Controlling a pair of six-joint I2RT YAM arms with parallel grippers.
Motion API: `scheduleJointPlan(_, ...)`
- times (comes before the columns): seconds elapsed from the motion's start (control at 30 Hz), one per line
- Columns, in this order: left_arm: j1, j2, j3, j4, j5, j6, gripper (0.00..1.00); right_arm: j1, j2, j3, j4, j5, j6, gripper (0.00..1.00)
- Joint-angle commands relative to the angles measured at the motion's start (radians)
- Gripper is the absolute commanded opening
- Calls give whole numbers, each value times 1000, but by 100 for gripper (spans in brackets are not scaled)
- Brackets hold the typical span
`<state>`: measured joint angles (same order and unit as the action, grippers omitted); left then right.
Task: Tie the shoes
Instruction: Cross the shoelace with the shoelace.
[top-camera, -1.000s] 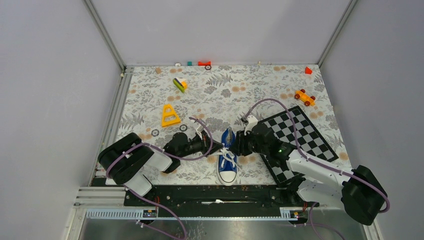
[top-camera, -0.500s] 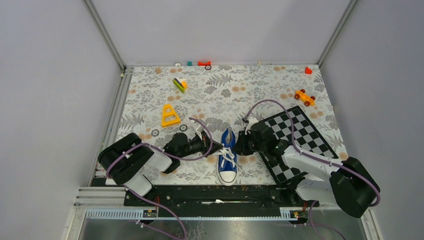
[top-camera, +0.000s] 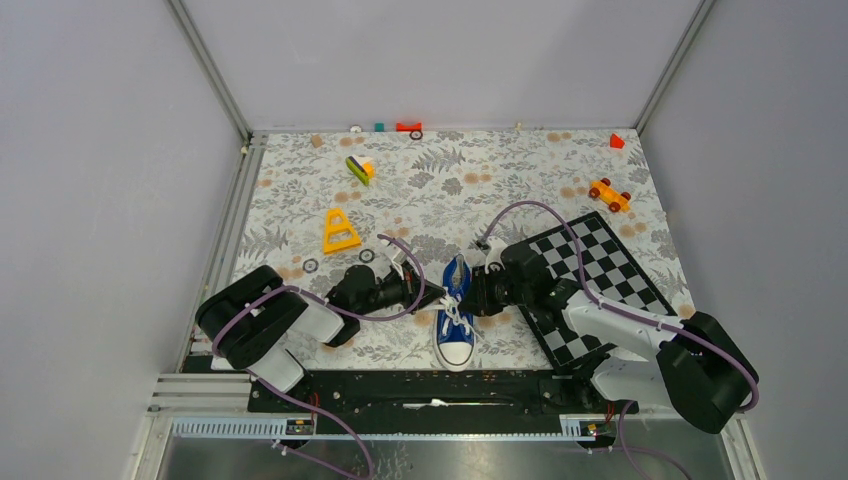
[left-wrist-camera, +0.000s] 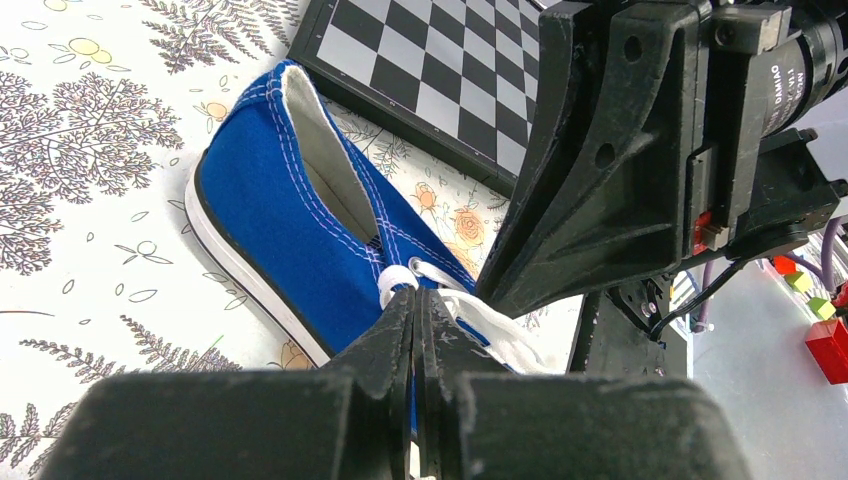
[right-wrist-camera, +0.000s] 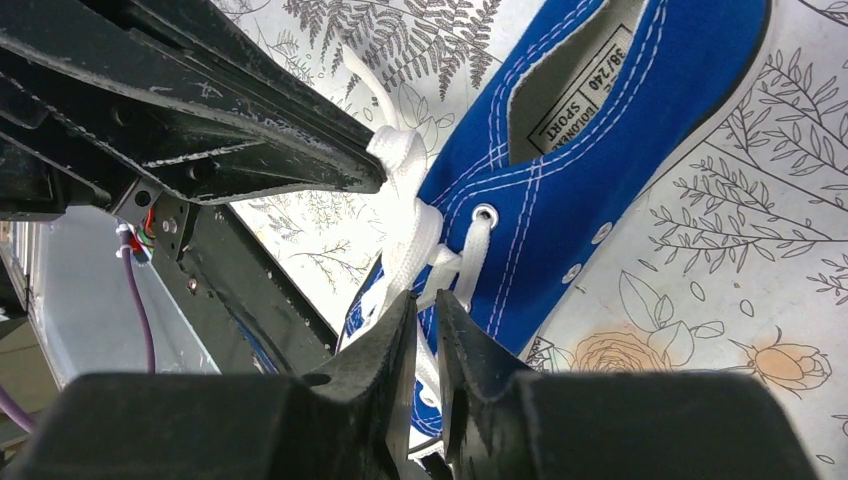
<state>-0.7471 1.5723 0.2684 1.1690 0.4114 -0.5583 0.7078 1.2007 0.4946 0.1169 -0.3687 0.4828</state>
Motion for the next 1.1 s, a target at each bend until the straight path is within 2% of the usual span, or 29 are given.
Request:
scheduleJointPlan(0.0,5,-16,9,57,5,5,0,10,-7,48,-8,-26,-44,20)
scheduleJointPlan(0.23,5,-16,14,55,7,3,0,78,-8,107,-110,97,-123,20)
scheduleJointPlan(0.53,5,-12,21,49,10,2,0,143,17,151,-204,202,-175,26)
scheduleJointPlan(1.07,5,-22,22,36,14,4,0,209,67,201,-177,253,-166,34)
